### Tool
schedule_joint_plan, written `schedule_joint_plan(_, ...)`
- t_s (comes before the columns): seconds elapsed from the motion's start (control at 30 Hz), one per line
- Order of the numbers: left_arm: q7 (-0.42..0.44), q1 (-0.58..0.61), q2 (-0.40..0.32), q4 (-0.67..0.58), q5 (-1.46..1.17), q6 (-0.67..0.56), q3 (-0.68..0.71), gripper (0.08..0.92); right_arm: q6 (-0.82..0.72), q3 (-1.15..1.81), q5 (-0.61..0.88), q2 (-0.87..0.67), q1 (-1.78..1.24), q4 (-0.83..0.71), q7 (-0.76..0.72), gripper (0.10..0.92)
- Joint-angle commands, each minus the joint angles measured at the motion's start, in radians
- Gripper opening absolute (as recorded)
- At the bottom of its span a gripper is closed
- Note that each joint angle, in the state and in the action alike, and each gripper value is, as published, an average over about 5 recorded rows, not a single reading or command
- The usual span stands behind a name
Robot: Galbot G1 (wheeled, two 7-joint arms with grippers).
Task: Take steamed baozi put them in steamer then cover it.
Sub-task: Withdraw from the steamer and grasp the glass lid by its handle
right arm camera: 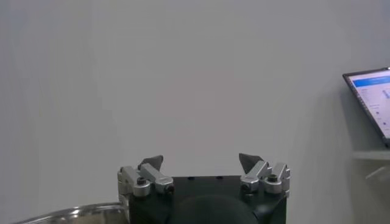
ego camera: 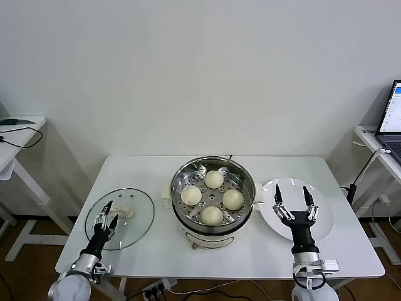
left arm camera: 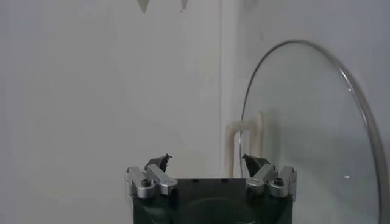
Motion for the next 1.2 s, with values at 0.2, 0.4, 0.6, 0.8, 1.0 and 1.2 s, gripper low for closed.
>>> schedule_joint_plan(0.2,-0.006,-0.096,0.001,0.083,0.045,0.017,0.011,0.823,0.009,-0.005,-0.018,0.003,0.0,-0.014,0.001,0.823)
schedule_joint_plan(0.4,-0.013,-0.124,-0.007,0.105,0.058,0.02,0.016,0.823,0.014,-0.005,-0.026,0.002,0.002,-0.023,0.002,0.823)
schedule_joint_plan(0.6,-0.019,-0.144,-0.01,0.122,0.061,0.029,0.021,0.823,0.019,-0.008,-0.035,0.004,0.005,-0.036,0.001,0.823)
schedule_joint_plan(0.8,-0.025,-0.154,-0.012,0.148,0.062,0.038,0.026,0.786,0.025,-0.009,-0.039,0.005,0.01,-0.046,0.0,0.823)
schedule_joint_plan(1.0,-0.035,-0.157,-0.012,0.173,0.066,0.039,0.026,0.619,0.034,-0.015,-0.044,0.006,0.016,-0.059,0.0,0.823)
schedule_joint_plan(1.2,-0.037,-0.15,-0.015,0.162,0.069,0.043,0.027,0.446,0.038,-0.018,-0.047,0.007,0.019,-0.059,0.0,0.823)
